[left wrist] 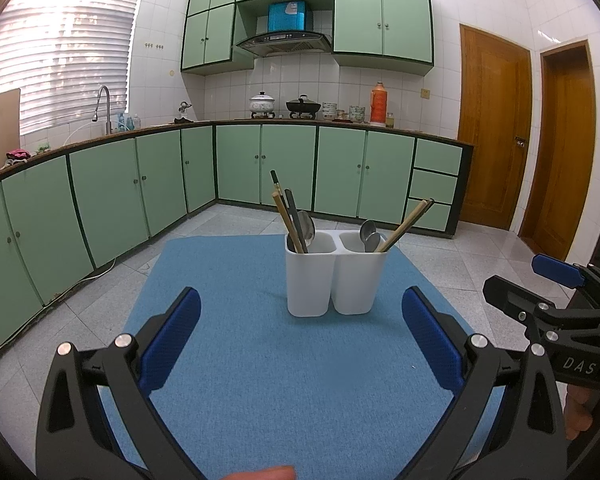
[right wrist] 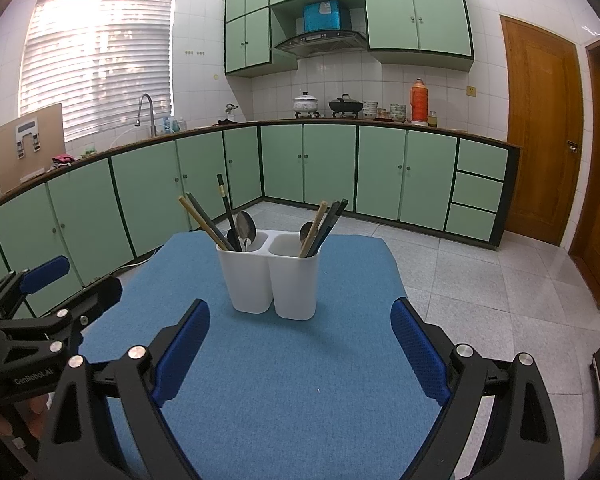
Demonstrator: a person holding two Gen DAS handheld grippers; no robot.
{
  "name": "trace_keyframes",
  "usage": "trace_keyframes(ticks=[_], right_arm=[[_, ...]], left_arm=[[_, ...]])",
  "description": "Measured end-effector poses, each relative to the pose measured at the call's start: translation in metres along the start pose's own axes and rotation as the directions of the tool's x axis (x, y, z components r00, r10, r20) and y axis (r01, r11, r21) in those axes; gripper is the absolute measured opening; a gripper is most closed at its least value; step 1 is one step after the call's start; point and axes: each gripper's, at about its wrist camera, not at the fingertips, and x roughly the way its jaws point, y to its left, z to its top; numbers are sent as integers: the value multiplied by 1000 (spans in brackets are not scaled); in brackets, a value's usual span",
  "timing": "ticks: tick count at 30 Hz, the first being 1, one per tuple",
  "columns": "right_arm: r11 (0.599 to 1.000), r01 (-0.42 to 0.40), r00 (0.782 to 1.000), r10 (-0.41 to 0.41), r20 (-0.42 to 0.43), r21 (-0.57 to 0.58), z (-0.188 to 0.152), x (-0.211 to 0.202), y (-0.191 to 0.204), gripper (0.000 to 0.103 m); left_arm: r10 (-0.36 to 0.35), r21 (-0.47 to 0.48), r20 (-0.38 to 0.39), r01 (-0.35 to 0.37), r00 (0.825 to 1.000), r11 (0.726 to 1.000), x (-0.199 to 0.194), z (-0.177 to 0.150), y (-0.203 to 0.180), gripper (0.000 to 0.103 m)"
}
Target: Organize utensils
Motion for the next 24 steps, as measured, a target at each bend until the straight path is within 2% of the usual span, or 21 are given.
trace_keyframes(ticks=[24], right_arm=[[1000,-2,1000,2,-2,-1,0,1,1,90]], left_arm=[[4,-1,0,-4,1000,1000,0,1,3,98]])
